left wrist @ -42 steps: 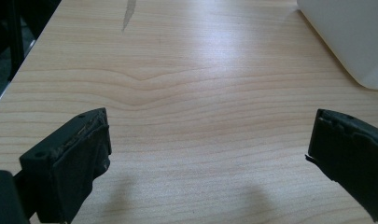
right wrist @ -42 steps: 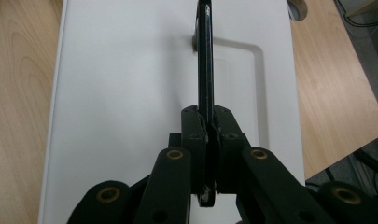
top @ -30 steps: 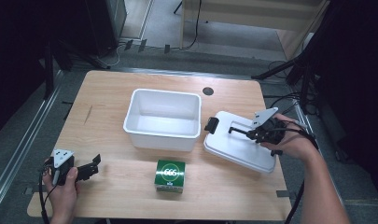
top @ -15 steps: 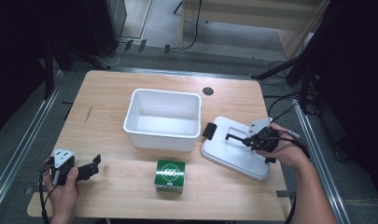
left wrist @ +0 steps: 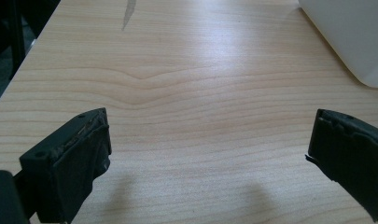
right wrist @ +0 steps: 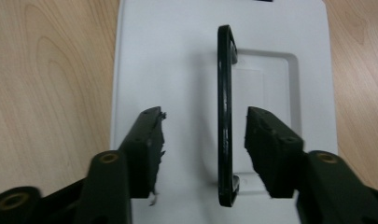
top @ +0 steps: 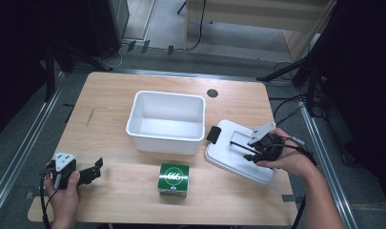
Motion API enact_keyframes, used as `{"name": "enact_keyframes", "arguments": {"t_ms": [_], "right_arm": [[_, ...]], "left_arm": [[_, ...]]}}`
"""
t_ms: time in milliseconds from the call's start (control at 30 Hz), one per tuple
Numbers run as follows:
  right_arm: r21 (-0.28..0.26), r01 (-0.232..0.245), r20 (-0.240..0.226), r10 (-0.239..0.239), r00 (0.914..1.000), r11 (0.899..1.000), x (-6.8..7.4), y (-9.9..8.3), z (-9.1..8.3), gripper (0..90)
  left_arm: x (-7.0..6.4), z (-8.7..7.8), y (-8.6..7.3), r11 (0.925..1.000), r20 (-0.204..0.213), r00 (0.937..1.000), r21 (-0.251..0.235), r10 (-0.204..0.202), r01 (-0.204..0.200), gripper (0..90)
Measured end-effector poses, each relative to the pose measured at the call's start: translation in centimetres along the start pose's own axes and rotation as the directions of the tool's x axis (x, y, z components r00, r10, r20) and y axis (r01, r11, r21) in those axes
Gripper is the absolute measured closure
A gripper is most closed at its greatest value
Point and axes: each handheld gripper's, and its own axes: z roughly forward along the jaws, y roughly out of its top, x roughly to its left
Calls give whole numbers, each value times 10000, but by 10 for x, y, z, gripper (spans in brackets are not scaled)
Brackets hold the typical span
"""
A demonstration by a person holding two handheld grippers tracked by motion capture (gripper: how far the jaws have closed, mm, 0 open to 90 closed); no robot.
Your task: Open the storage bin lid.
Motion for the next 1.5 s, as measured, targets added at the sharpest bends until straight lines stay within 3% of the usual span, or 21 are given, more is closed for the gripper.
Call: {"name": "enact_keyframes", "arguments": {"t_ms": [100,300,567,667,867,1167,1500], "right_arm": [[102,-175,141,174,9998,9998,7,8,-4,287],[263,-341,-171,346,9993,9991,18,19,-6,145],[-67,-231,-549,227,9982,9997,34,37,-12,1],[-154,-108,-869,94,9962,9998,39,43,-14,0],[-367,56,-956,-91,9954,9993,49,55,-14,0],[-453,625,-1077,-671,9919,9970,69,78,-7,0],[-311,1208,-1336,-1239,9833,9922,87,101,8,0]], "left_arm": [[0,0,0,10000,31,10000,33,-17,17,0],[0,0,0,10000,34,10000,37,14,-14,0],[0,0,0,10000,62,10000,3,-6,6,0],[0,-1,0,10000,59,10000,-42,5,-5,0],[0,-2,-1,9994,98,9999,-345,-63,66,0],[-2,-5,-2,9918,155,9995,-1258,260,-238,0],[-3,-4,-1,9902,57,9999,-1390,109,-100,0]]}}
